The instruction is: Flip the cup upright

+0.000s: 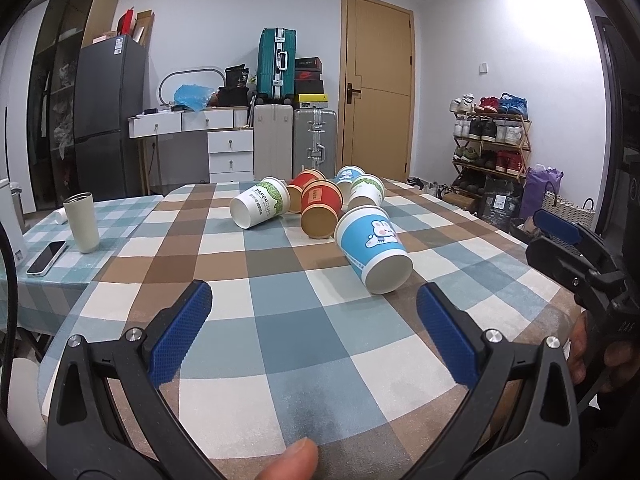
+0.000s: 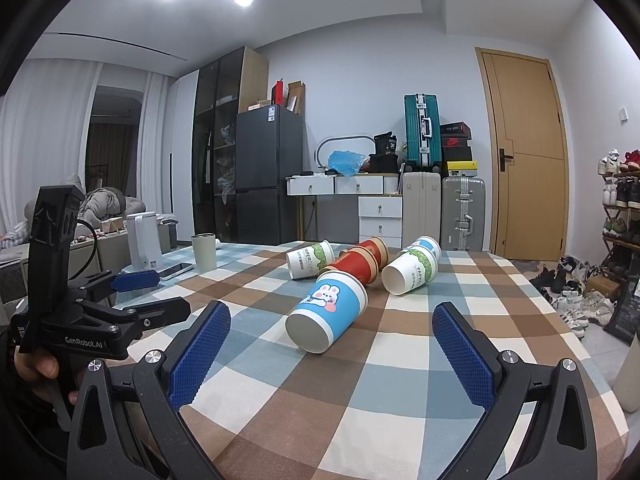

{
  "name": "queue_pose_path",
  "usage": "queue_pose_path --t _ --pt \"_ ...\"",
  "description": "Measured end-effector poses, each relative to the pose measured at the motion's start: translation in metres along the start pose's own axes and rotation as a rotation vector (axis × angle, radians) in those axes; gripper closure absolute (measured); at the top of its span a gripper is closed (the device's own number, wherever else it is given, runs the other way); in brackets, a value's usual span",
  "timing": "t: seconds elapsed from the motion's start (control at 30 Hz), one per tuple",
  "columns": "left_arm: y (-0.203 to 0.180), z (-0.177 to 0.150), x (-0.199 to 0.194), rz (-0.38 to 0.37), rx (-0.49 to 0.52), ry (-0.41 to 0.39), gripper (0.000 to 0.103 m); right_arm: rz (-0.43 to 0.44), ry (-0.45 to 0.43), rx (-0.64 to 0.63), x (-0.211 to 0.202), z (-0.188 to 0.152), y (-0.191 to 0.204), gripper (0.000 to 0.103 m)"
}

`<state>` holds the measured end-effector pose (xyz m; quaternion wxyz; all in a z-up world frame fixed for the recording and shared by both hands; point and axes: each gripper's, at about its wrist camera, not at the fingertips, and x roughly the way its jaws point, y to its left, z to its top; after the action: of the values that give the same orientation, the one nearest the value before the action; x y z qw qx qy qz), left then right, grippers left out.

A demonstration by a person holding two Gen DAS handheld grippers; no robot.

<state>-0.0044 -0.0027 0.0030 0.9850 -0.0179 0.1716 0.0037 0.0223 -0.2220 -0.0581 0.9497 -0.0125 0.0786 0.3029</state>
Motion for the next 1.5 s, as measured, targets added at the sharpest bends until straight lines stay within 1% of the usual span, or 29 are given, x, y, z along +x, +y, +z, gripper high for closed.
queue_pose_path --t 0.43,0.57,0.8,1.2,1.4,1.5 --pt "0.0002 0.0002 0.0002 0.002 -0.004 0.004 0.001 -0.001 0.000 -0.001 0.0001 0.0001 0.0000 0.000" --pt "0.0012 -0.0004 0.0003 -0.009 -0.016 0.013 0.001 -0.001 -0.001 -0.002 0.0000 0.0001 0.0000 0.000" --pt "0.0004 0.0001 -0.0011 -0.022 -0.002 0.014 0.001 -0.001 -0.001 -0.004 -0.0007 0.0004 -0.0002 0.000" --pt "-0.0006 0.0013 -0.0020 -0.021 -0.010 0.018 0.001 -0.002 -0.003 -0.005 -0.0025 0.0027 -0.0015 0.000" --pt "-0.0021 0.0032 -0.0018 -0.023 -0.012 0.033 0.001 -0.020 0.008 0.003 -0.0036 0.0048 -0.0054 0.000" --pt "-0.0054 0.0068 -0.0011 -0.021 -0.007 0.040 0.001 -0.033 0.047 0.012 0.0008 0.0043 -0.0093 0.000"
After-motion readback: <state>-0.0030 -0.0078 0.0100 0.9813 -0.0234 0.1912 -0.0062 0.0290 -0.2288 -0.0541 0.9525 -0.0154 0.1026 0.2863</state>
